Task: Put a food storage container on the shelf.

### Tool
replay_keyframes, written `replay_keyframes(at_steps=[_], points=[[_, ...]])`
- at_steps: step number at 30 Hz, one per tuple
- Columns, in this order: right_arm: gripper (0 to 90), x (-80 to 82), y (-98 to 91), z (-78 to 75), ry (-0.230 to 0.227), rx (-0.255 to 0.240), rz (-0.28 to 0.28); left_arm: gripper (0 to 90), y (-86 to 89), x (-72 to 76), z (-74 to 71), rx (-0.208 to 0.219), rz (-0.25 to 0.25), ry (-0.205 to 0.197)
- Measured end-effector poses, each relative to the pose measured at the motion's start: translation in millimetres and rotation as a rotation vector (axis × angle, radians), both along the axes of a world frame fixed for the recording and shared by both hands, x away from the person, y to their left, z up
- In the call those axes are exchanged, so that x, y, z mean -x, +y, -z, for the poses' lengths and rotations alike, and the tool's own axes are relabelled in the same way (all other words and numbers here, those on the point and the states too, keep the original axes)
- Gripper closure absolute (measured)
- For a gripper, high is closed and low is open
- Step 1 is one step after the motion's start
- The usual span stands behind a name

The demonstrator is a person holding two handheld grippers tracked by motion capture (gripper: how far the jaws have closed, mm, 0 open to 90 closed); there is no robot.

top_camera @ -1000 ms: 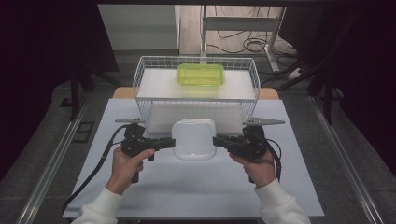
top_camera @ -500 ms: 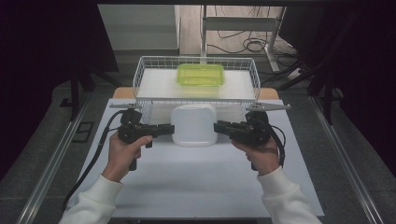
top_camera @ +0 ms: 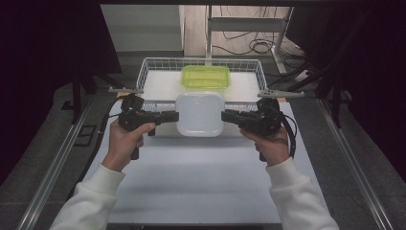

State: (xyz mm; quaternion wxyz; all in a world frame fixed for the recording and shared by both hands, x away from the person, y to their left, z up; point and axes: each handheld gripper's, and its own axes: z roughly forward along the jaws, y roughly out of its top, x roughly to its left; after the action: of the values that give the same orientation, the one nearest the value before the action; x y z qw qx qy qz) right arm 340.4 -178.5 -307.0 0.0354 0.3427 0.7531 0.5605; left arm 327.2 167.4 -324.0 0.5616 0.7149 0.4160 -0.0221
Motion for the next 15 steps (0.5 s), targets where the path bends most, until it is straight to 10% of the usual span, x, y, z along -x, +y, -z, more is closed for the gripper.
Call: replay_keyframes(at_steps=[15], points=[[77.4,-23.2,-1.5,-24.9,-0.020,-0.032,-0.007,78.9,0.7,-24.0,-30.2,0.013,-0.008,-0.024]])
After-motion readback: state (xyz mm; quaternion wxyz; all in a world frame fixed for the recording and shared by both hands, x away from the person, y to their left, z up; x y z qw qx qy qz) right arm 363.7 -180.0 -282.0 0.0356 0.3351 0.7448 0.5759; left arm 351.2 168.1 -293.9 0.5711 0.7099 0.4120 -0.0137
